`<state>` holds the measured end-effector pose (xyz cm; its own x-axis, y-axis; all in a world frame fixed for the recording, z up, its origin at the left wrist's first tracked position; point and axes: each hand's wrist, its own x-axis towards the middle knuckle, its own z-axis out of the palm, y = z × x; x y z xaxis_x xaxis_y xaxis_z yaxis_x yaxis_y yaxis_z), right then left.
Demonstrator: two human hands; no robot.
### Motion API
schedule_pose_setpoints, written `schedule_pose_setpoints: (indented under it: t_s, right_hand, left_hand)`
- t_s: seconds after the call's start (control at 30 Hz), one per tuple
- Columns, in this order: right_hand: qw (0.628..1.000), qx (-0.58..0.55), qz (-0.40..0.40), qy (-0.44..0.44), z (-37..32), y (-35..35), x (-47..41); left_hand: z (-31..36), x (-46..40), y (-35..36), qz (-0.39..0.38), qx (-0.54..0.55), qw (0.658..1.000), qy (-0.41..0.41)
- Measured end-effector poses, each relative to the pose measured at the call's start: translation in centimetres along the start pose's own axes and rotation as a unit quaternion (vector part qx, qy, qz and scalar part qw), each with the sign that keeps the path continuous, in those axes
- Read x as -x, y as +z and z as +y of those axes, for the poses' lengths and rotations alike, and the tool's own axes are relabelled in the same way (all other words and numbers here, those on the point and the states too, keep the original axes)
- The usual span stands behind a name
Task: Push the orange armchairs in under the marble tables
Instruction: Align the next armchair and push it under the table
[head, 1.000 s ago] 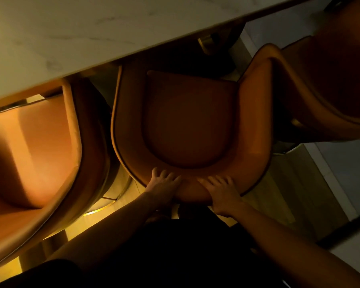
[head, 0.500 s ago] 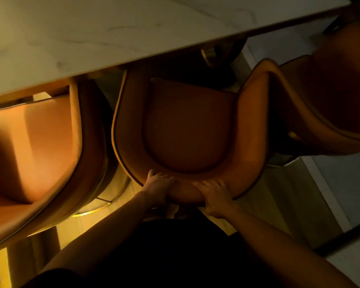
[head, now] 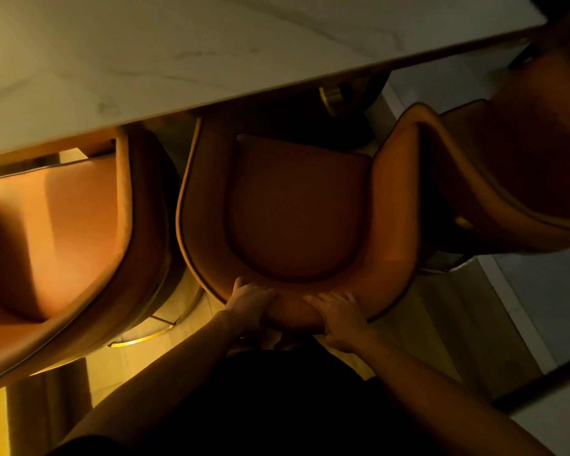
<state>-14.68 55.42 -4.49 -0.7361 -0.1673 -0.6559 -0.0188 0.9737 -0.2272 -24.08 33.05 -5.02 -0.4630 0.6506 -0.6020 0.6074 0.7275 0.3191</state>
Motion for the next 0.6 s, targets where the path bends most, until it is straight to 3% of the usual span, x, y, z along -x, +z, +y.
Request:
schedule_pose_setpoints:
  t_s: [0.37,0.6]
  right_hand:
    - [0.999,-0.021,0.008,-0.031,1.7,0.7,-0.4]
    - [1.000,-0.002,0.003,0.007,5.9,1.0,0.8]
  left_hand:
    - [-3.0,1.6,0.1,0.031,-0.007,0.999,0.028]
    - [-6.9,2.4,-0.1,0.043,-0.060,0.997,0.004]
